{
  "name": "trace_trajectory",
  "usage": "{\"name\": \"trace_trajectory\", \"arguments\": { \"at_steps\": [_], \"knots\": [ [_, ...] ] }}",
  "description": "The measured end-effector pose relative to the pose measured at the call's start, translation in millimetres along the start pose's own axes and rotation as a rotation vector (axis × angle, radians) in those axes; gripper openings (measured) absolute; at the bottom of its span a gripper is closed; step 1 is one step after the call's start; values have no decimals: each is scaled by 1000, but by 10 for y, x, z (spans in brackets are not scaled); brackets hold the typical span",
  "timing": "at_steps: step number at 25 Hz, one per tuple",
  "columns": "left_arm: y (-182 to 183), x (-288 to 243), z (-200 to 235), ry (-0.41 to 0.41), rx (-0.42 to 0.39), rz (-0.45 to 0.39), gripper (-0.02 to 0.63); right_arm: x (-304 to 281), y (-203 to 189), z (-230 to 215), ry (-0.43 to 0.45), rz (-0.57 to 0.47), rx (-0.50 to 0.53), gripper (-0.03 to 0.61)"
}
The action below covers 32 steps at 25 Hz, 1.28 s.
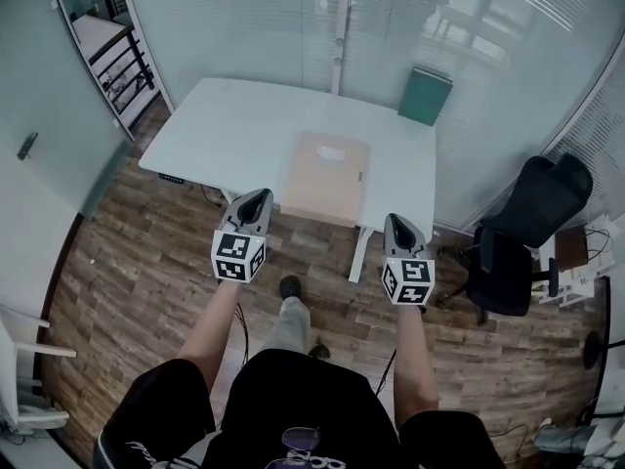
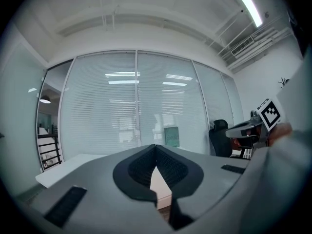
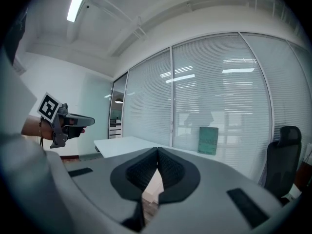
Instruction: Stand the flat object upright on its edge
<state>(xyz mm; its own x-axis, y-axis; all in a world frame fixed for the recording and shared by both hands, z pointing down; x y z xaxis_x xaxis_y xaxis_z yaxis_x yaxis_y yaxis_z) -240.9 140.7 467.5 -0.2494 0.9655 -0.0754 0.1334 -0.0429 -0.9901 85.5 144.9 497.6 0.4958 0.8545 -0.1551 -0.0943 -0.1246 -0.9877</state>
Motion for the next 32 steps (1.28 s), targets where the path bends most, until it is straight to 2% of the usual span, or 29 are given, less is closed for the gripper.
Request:
{"name": "trace_trajectory", "arguments": {
  "at_steps": [20,32],
  "knots": [
    [-122,-1013,139,-54,-3,57,21,-748,-58,-437,-13,52,-39,21],
    [-339,-1549,378,-71,38,110,21,-1290,-153,-624,-13,90,-68,21]
  ]
}}
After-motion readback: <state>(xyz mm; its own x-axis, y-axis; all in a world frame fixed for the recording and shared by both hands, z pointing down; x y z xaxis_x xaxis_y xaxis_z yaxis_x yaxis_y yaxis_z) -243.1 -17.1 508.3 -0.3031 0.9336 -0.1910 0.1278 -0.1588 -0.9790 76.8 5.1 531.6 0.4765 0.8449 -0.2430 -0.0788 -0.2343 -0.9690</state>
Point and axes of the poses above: the fingertips, and each gripper's own axes: x backward along the fingers, z to its left, y out of its top, the point moved 8 cm from there along x, backward along the fingers, and after that the axes turned 7 degrees about y, right-handed, at the moved point
